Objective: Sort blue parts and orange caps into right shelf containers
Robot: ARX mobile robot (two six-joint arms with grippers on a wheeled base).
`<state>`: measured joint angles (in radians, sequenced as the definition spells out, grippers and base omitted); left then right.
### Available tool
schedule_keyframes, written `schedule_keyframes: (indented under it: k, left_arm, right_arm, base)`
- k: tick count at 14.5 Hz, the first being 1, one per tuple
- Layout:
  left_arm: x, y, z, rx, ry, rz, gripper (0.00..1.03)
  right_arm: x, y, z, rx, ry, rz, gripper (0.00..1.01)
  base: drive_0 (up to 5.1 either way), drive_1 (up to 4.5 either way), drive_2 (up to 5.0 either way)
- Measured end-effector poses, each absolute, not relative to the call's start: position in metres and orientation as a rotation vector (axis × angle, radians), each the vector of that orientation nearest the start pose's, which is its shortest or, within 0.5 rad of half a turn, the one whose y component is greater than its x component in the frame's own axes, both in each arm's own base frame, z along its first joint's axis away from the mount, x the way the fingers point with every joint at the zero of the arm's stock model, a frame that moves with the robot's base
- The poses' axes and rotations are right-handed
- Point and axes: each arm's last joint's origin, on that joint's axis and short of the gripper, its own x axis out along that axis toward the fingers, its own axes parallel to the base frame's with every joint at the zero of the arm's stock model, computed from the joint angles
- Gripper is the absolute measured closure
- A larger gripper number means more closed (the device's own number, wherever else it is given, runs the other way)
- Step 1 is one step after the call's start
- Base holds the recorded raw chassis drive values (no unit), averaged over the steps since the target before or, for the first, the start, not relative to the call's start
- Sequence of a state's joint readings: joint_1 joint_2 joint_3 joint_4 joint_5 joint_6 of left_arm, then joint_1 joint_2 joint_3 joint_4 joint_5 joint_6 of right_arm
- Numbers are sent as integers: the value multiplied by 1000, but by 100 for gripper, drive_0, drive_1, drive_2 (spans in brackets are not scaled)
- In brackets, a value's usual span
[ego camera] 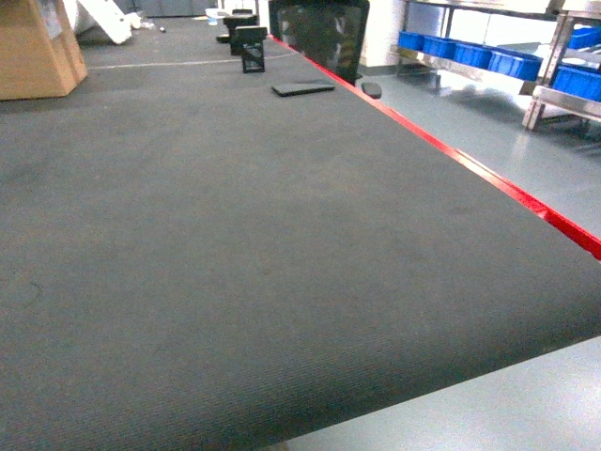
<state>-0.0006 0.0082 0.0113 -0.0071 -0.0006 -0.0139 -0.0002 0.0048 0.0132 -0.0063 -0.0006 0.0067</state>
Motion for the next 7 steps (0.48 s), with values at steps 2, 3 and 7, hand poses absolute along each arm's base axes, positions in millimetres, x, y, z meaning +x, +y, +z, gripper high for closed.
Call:
schedule_keyframes:
  k: [2, 3, 7]
  left_arm:
    - [98, 0, 166, -14, 4, 0, 62]
    - [98, 0, 166, -14, 4, 0, 62]
    - [98, 0, 166, -14, 4, 0, 62]
  right_arm:
    - [97, 0, 167, 7, -2, 0, 57]
    - [97, 0, 167, 7, -2, 0, 57]
    - [97, 0, 167, 7, -2, 0, 57]
  base:
    - [-162, -162, -162]
    - [-162, -162, -162]
    - [-157, -157, -157]
